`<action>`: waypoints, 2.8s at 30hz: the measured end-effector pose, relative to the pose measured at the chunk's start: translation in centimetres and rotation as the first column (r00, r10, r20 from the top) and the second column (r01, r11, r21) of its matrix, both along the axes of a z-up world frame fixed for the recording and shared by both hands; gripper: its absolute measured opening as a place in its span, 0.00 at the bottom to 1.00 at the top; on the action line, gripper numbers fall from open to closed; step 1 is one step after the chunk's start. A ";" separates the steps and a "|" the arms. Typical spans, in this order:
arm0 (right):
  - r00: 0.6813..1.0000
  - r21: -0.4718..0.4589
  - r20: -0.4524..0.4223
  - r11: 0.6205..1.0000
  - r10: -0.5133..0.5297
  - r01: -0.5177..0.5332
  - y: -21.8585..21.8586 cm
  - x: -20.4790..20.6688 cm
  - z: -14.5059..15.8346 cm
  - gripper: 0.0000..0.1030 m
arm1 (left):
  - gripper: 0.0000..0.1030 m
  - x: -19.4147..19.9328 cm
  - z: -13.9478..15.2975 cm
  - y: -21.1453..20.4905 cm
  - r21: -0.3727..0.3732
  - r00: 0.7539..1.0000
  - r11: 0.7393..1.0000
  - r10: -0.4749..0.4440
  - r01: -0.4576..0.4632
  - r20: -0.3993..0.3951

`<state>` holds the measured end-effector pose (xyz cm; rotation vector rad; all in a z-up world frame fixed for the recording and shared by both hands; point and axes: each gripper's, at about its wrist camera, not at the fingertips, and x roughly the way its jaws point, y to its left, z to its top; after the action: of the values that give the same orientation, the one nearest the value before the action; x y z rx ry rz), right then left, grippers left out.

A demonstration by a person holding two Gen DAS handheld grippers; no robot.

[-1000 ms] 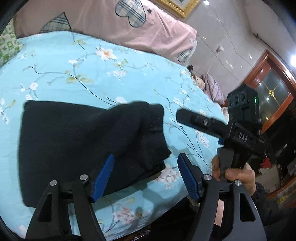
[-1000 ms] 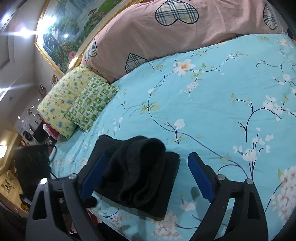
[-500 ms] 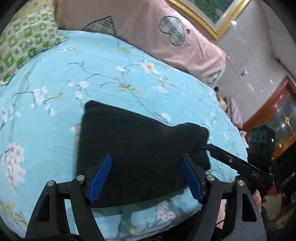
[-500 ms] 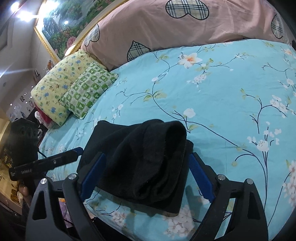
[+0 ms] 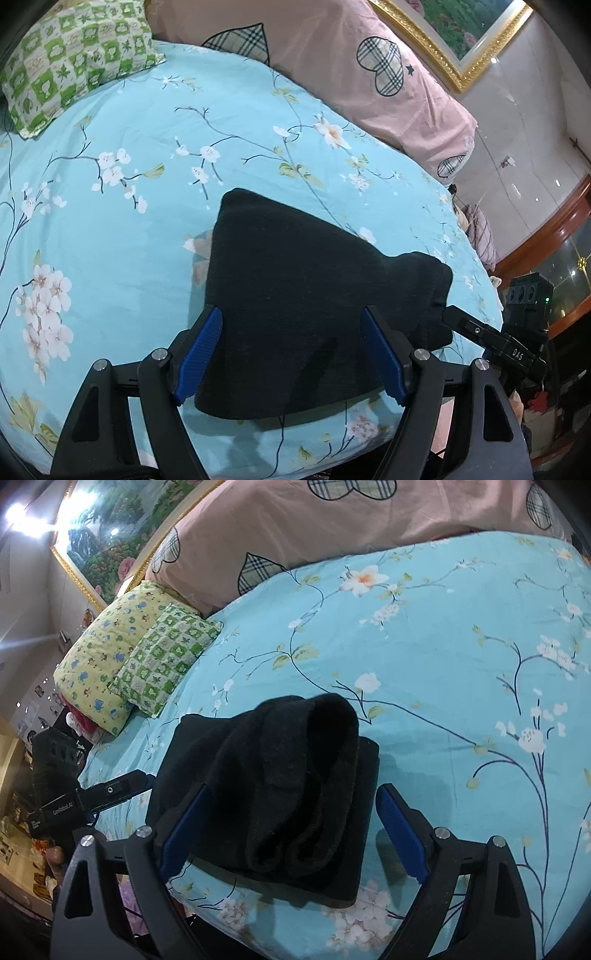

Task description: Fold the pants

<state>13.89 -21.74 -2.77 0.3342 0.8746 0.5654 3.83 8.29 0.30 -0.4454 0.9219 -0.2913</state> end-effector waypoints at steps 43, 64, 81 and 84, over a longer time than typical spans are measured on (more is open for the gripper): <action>0.996 0.077 -0.076 0.996 0.043 -0.037 0.1 0.5 -4.1 0.63 | 0.48 3.0 -4.6 -0.2 0.016 0.998 0.999 -0.028 0.028 -0.052; 0.997 0.086 0.010 0.993 0.077 -0.078 1.3 -0.3 -1.4 0.45 | 0.30 1.1 -0.2 0.1 0.056 0.999 0.998 0.031 -0.032 0.017; 0.975 0.054 0.094 0.977 0.202 -0.208 7.2 3.5 1.9 0.45 | 0.30 1.5 3.0 6.1 0.094 0.982 0.980 0.167 -0.175 0.089; 0.968 0.032 0.107 0.972 0.228 -0.232 9.0 5.1 2.5 0.45 | 0.30 2.6 3.3 7.5 0.105 0.974 0.971 0.204 -0.214 0.101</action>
<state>18.98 -12.71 -0.27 0.2422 0.8073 0.8112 6.43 15.79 3.59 -0.4155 0.7919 -0.0643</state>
